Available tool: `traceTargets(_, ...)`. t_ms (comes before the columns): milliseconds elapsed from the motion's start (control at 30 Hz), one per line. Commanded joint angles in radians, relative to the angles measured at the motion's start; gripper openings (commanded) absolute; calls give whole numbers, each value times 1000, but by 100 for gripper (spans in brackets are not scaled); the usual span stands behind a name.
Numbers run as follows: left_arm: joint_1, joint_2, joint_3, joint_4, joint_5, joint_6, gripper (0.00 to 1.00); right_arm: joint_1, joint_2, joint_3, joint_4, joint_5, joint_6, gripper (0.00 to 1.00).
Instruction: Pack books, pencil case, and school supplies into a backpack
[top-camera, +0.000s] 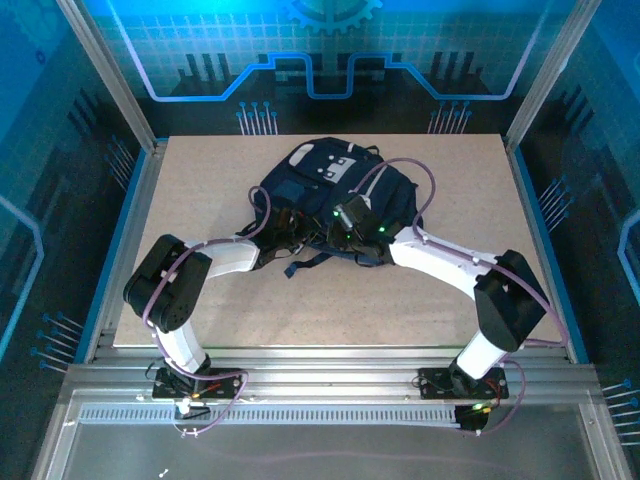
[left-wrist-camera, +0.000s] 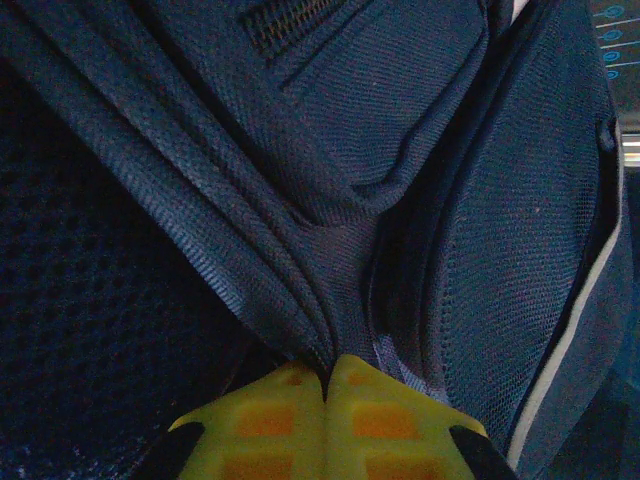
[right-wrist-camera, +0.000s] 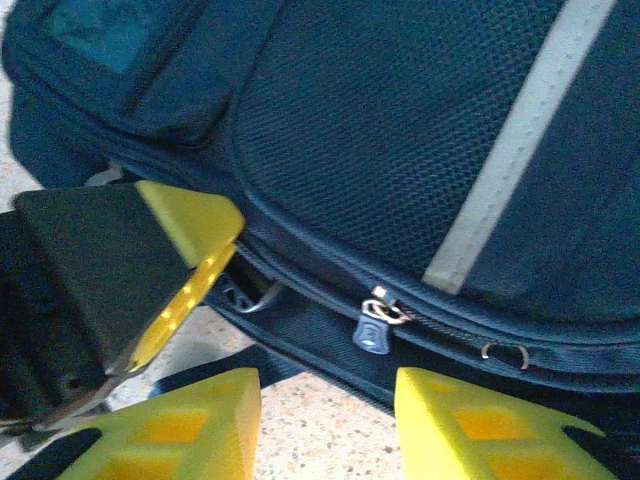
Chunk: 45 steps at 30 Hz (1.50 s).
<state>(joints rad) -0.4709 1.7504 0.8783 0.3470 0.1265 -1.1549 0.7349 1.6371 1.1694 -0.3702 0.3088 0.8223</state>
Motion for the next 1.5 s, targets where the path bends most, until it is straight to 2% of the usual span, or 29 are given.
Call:
traceTargets(0, -13, -32, -16, 16, 5, -9, 0, 10, 45, 23, -49, 90, 31, 40)
traceTargets(167, -15, -32, -12, 21, 8, -12, 0, 15, 120, 47, -28, 121, 73, 38)
traceTargets(333, -19, -50, -25, 21, 2, -14, 0, 15, 188, 82, 1, 186, 102, 31)
traceTargets(567, -19, -56, -48, 29, -14, -20, 0, 19, 204, 79, 21, 228, 124, 26)
traceTargets(733, -11, -41, -43, 32, -25, -8, 0, 18, 182, 66, 1, 216, 87, 5)
traceTargets(800, 8, -32, -45, 33, -37, 2, 0, 13, 153, 52, -13, 182, 45, 0)
traceTargets(933, 62, -8, -51, 60, -42, 16, 0, -2, 101, 27, -68, 108, -48, 0)
traceTargets(1133, 132, 20, -35, 85, -39, 44, 0, -75, 32, -48, -104, -104, -157, 0)
traceTargets(1333, 173, 15, -9, 59, -35, 83, 0, -131, 4, -59, -190, -40, -241, 0)
traceTargets(1467, 216, 22, 19, 23, 9, 118, 0, -180, 15, -31, -256, 26, -351, 0)
